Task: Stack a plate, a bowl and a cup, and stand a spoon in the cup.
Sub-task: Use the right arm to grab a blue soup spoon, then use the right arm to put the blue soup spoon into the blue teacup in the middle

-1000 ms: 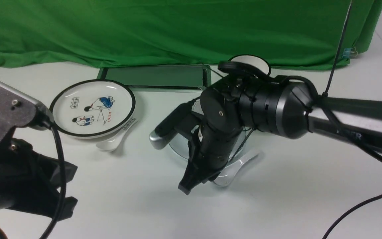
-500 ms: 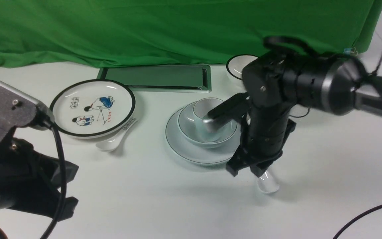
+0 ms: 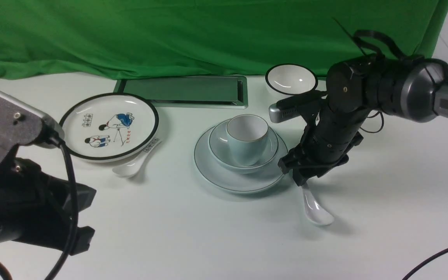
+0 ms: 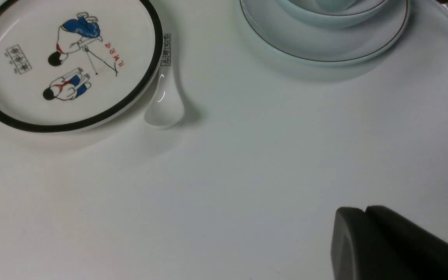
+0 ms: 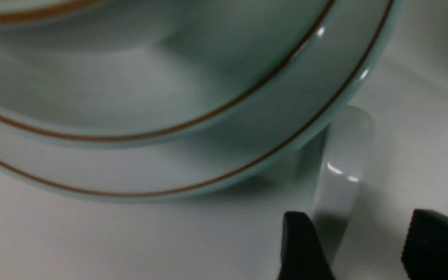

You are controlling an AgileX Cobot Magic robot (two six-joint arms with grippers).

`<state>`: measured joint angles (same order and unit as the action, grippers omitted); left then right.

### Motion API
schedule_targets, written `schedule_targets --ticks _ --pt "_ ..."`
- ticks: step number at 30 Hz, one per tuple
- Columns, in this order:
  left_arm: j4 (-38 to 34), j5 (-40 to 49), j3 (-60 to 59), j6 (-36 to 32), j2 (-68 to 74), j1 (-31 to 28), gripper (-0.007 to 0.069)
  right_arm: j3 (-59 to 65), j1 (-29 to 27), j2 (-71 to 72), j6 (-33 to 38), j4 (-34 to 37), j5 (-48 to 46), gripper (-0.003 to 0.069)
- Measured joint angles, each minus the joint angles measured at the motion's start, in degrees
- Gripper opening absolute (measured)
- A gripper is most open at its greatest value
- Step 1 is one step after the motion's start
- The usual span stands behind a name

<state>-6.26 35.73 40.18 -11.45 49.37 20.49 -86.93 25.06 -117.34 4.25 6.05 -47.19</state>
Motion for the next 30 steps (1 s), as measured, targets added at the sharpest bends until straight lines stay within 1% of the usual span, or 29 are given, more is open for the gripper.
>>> schedule_targets --ticks 5,6,8,10,11,12,15,18,21,24,27,30 --pt "0.01 -0.12 0.0 -0.16 0.0 0.0 -0.0036 0.0 0.0 -1.84 0.0 0.0 0.12 0.0386" --pt "0.01 -0.12 0.0 -0.16 0.0 0.0 -0.0036 0.0 0.0 -2.36 0.05 0.0 -0.08 0.0365" --pt "0.01 -0.17 0.0 -0.17 0.0 0.0 -0.0036 0.0 0.0 -2.36 0.54 -0.12 -0.35 0.0293" --pt "0.01 -0.25 0.0 -0.22 0.0 0.0 -0.0036 0.0 0.0 -2.36 1.4 -0.12 -0.61 0.0185" --pt "0.01 -0.25 0.0 -0.29 0.0 0.0 -0.0036 0.0 0.0 -2.23 1.56 -0.14 -1.28 0.0157" --pt "0.01 -0.25 0.0 -0.29 0.0 0.0 -0.0036 0.0 0.0 -2.23 1.56 -0.14 -1.41 0.0158" --pt "0.01 -0.3 -0.07 -0.33 0.0 0.0 -0.0036 0.06 0.0 0.24 2.87 -0.14 -5.84 0.0163" --pt "-0.29 -0.88 -0.33 -0.33 0.0 0.0 -0.0036 0.11 0.0 3.23 3.79 -0.09 -5.4 0.0163" --pt "-1.16 -1.89 -0.6 -0.33 0.0 0.0 -0.0036 0.11 0.89 9.51 5.7 2.1 2.38 0.0163" --pt "-1.69 -2.6 -0.6 -0.33 0.0 0.0 -0.0036 0.11 3.68 12.26 10.74 6.27 17.36 0.0163" --pt "-1.94 -2.6 -0.6 -0.33 0.0 0.0 -0.0036 0.11 7.61 11.05 15.06 7.85 33.13 0.0163" --pt "-2.21 -2.6 -0.6 -0.63 0.0 0.0 -0.0036 0.11 9.63 7.62 17.04 8.26 43.69 0.0163"
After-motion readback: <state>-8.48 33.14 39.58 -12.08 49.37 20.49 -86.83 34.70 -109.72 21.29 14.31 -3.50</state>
